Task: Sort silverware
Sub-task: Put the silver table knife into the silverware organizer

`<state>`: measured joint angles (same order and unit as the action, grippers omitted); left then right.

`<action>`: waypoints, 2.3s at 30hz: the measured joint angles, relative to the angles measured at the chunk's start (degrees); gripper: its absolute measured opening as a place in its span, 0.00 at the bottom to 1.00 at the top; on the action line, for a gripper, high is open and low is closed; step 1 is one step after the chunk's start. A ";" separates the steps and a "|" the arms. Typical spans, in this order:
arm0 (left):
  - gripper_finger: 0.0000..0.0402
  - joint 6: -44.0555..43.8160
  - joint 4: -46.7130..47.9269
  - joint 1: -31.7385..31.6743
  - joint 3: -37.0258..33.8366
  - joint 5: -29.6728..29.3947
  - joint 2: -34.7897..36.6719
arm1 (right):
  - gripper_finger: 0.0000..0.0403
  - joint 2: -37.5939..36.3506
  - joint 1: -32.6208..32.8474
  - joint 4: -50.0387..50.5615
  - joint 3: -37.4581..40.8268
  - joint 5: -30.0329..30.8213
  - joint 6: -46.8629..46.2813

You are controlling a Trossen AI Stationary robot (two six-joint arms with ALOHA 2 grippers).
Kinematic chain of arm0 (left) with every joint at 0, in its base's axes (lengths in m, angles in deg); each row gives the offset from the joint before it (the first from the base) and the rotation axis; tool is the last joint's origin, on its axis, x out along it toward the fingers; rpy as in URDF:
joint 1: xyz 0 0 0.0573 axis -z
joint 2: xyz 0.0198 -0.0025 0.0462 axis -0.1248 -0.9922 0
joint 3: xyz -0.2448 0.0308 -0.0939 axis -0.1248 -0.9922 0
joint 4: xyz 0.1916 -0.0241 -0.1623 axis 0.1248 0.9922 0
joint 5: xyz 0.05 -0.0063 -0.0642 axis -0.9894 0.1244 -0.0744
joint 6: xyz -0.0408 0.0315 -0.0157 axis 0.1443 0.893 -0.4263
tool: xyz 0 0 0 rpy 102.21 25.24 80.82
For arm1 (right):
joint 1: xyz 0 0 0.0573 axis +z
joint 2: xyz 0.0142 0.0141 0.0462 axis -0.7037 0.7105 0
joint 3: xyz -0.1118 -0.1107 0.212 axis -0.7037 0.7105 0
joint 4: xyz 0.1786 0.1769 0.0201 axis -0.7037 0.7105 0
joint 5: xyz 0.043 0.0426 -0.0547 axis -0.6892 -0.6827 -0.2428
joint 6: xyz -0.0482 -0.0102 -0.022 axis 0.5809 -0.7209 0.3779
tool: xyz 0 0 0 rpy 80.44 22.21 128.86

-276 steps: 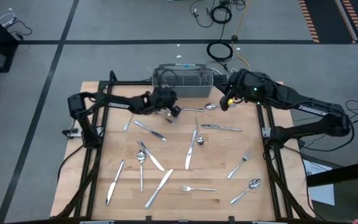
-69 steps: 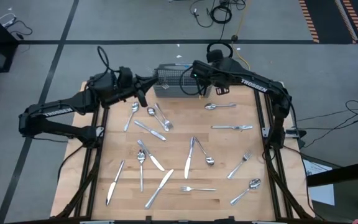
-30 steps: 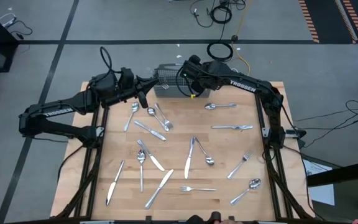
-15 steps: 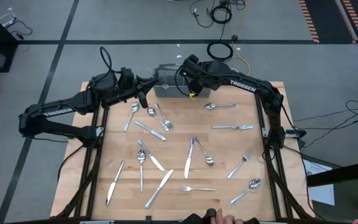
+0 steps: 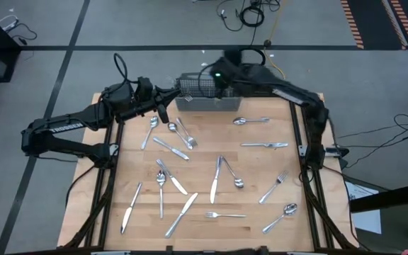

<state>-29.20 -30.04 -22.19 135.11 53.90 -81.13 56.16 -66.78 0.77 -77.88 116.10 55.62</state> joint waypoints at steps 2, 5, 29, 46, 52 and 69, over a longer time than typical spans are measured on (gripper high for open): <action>0.02 1.06 -0.01 0.00 0.00 -0.07 0.00 | 0.38 -2.43 0.42 9.54 -1.59 -6.52 -11.82; 0.02 1.11 -0.02 -0.09 0.00 -0.22 0.00 | 0.38 -5.97 0.25 22.11 -1.62 -26.05 -31.66; 0.02 0.51 -4.63 -0.34 -0.04 15.31 -11.21 | 0.34 -26.85 6.43 -5.13 72.49 -46.39 -61.85; 0.02 0.93 -4.89 -0.34 -0.04 15.30 -12.22 | 0.56 -25.86 3.94 -15.49 71.94 -44.19 -49.66; 0.02 1.05 -4.79 -0.33 -0.04 15.30 -12.20 | 0.55 -21.00 3.31 -17.41 71.94 -44.48 -46.84; 0.02 1.21 -3.48 -1.43 -0.04 15.15 -12.17 | 0.03 -7.84 2.31 -16.58 71.03 -43.39 -44.07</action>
<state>-27.99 -33.52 -23.63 135.06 69.05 -93.30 48.32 -64.47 -15.81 -6.85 72.71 11.55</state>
